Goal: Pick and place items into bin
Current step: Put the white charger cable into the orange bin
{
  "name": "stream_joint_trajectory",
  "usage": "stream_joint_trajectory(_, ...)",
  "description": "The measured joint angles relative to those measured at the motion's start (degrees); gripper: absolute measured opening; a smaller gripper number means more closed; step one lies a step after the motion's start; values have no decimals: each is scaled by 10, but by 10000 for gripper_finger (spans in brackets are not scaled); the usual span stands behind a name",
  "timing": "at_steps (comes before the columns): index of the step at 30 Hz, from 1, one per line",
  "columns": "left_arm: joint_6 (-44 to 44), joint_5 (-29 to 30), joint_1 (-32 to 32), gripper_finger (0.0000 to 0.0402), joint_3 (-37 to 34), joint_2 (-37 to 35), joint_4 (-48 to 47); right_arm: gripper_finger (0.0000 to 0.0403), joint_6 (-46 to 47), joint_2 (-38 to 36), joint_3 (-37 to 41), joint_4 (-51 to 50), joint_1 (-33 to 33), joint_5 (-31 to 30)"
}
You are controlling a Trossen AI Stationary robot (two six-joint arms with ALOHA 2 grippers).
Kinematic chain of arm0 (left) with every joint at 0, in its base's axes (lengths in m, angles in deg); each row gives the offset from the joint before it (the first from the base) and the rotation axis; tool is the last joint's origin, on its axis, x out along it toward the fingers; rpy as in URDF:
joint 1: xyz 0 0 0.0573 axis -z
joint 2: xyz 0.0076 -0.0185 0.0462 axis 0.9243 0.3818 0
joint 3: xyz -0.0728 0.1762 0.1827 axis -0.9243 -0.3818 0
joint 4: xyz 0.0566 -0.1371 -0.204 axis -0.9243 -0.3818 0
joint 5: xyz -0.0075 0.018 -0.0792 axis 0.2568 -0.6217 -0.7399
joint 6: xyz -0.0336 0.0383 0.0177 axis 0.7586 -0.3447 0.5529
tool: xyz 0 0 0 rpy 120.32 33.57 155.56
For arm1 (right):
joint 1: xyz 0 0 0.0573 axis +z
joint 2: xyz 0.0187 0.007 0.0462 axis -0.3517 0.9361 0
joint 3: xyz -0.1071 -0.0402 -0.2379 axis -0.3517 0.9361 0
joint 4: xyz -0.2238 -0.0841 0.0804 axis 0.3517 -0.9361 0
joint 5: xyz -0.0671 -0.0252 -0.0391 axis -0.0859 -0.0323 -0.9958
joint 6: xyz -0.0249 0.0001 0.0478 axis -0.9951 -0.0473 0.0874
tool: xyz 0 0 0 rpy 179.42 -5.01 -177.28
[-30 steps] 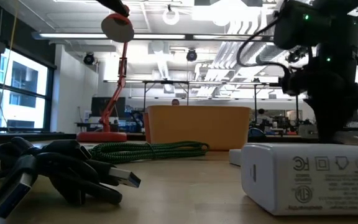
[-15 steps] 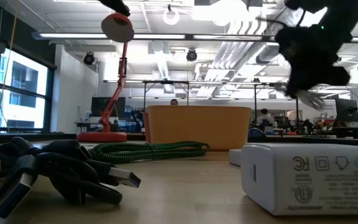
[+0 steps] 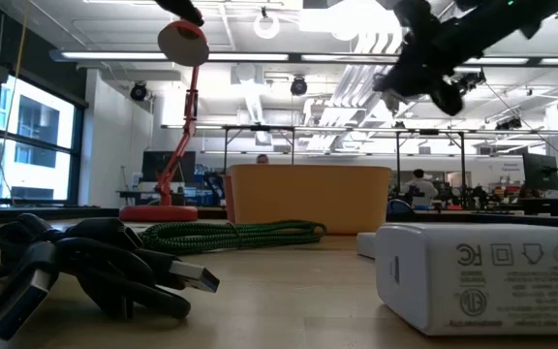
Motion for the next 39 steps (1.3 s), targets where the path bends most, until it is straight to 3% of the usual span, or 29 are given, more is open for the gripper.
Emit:
stream_joint_trajectory(4, 11, 0, 0, 95, -10, 1, 16, 50, -5, 41, 0, 68, -41, 62)
stream_joint_trajectory(13, 52, -1, 0, 95, -52, 1, 42, 46, -9, 163, -2, 230, -86, 140)
stream_joint_trajectory(20, 80, -2, 1, 95, -79, 1, 46, 48, -47, 275, -101, 233, -112, 184)
stream_joint_trajectory(29, 85, -2, 21, 95, -83, 1, 82, 57, -164, 454, -342, 49, -127, 200)
stream_joint_trajectory(39, 86, 11, 40, 95, -83, 1, 86, 57, -171, 618, -516, -99, -128, 183)
